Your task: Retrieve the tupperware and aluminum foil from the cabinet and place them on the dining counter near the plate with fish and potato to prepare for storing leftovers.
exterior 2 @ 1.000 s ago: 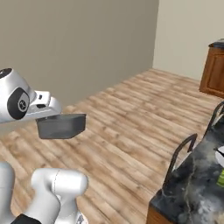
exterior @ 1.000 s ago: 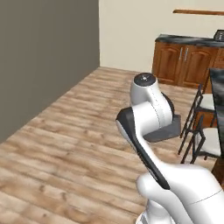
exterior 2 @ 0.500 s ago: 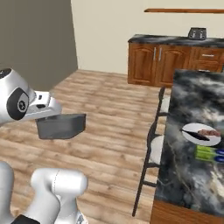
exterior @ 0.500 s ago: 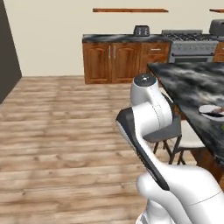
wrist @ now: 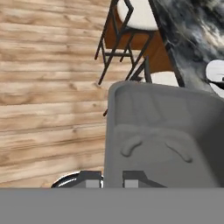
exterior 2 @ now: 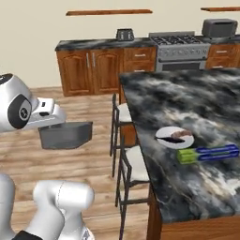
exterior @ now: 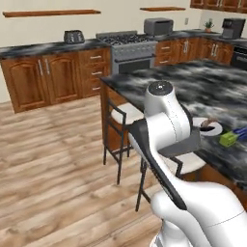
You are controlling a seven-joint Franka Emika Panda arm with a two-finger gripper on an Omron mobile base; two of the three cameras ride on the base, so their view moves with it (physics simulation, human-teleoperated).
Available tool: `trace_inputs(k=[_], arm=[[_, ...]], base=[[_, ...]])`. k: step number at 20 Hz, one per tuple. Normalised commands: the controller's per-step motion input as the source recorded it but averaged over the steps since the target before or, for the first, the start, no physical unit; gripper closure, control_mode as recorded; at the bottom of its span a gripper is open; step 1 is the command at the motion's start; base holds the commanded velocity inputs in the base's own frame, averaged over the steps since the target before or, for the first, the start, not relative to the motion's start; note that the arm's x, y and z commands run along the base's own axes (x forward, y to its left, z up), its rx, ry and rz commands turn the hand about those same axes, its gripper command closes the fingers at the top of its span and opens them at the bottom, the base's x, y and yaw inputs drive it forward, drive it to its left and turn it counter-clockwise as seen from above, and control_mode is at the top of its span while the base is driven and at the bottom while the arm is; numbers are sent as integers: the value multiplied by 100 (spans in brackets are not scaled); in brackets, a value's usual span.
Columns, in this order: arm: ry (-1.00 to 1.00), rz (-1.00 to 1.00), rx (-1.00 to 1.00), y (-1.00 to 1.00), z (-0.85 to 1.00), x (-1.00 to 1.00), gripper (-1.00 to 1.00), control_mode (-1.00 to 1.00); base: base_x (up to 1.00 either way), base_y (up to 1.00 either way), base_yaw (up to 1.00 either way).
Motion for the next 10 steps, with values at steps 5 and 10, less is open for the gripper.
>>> trace_inputs(k=[5,10], arm=[[0,0,0,0,0,0,100,100],[0,0,0,0,0,0,100,100]], base=[[80,62,-66],[80,78,-66]])
